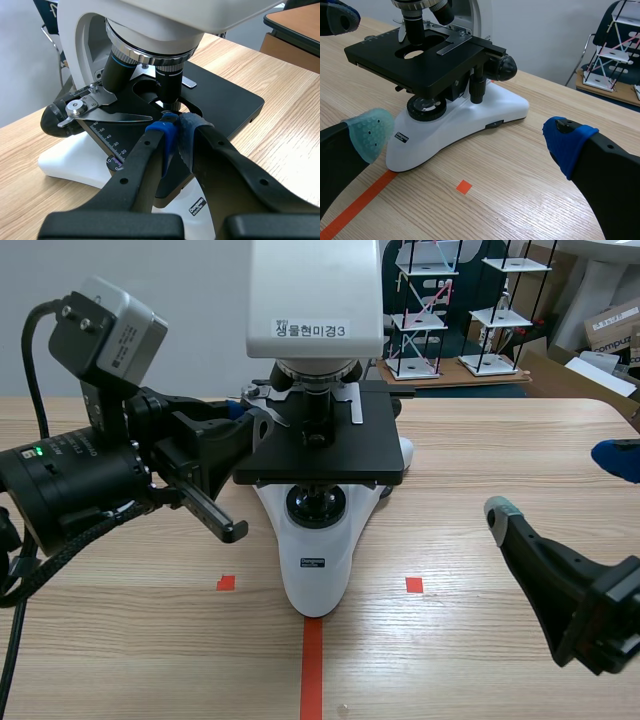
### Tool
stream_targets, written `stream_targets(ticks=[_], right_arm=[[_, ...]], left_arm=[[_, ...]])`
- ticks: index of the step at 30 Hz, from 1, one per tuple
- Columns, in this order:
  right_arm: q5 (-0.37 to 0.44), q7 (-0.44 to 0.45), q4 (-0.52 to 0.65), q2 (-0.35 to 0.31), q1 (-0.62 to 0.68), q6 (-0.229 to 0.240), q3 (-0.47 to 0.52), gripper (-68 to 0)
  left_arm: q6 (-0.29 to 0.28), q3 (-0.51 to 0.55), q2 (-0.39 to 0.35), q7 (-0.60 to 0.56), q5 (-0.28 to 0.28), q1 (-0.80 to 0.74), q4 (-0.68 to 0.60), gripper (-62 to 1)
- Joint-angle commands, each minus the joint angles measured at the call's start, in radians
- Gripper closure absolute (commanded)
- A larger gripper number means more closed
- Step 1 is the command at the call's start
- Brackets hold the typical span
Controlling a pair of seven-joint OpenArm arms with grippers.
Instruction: Return to the home posture
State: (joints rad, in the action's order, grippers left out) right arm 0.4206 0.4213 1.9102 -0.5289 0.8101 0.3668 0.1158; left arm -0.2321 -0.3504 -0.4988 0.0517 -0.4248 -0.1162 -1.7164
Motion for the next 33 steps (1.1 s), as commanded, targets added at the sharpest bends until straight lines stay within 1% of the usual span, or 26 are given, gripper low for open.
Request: stream_targets(ticks=[1,29,33], right_arm=[[0.014,0.022,0.014,-0.011,0.002,0.001,0.008,-67.1],[0.014,0.022,0.014,-0.011,0.002,0.001,0.008,-67.1],[0.013,0.022,0.014,-0.011,0.002,0.001,0.008,-67.1]], left_arm=[[0.002,0.001,0.005,-0.018,-0.010,0.006,-0.016,-2.7],[0.002,0.001,0.005,-0.029,-0.010,0.005,-0.016,-2.7],[0.002,0.010,-0.011,-0.032,-0.009,-0.015,-0.016,-2.7]])
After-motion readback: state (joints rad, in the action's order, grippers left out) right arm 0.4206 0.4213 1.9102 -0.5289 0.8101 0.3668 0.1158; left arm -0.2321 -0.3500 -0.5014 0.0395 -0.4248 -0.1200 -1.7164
